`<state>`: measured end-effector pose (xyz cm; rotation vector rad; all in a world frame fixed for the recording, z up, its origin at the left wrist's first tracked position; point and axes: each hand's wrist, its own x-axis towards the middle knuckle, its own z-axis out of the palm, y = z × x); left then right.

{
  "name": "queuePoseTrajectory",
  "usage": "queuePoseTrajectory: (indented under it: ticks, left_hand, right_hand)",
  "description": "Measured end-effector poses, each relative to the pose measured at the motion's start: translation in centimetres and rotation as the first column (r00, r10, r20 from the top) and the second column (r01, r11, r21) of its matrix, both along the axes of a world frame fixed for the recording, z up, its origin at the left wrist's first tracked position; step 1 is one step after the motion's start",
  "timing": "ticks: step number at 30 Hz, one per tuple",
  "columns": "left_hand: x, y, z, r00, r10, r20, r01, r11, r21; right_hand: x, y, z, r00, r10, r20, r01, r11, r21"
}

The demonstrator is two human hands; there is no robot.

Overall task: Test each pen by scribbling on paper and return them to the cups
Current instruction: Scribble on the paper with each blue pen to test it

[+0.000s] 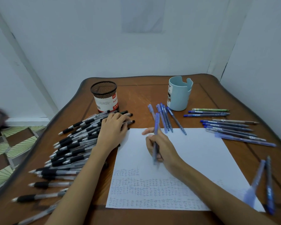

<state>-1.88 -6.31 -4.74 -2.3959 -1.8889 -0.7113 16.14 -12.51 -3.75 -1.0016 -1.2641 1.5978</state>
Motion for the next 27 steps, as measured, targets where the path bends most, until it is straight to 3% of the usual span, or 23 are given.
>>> queuePoseTrajectory:
  ticks: [5,14,23,25,27]
  left_hand:
    - [0.0,0.1,0.1,1.000,0.005,-0.010,-0.005,1.000,-0.016]
    - [0.0,0.1,0.0,1.000,0.006,-0.006,-0.006,1.000,-0.011]
    - [0.0,0.1,0.0,1.000,0.001,0.008,-0.001,1.000,-0.003]
    - [0.0,0.1,0.0,1.000,-0.001,0.008,0.001,1.000,-0.004]
    - [0.0,0.0,0.0,1.000,-0.003,0.015,0.003,1.000,0.000]
  right_hand:
    - [1.3,0.6,-0.1,0.937,-0.013,-0.349,-0.040,0.989,-0.142]
    - [1.9,1.3,0.3,0.863,-0.022,-0.505,-0.142,0.948,-0.285]
    - [2.3,1.6,0.2,0.842,-0.127,-0.524,-0.057,0.945,-0.321]
    - [2.5,1.6,0.9,0.884,-0.137,-0.447,-0.002,0.955,-0.296]
    - [3.0,2.0,1.8,0.959,-0.153,-0.237,0.101,0.971,-0.219]
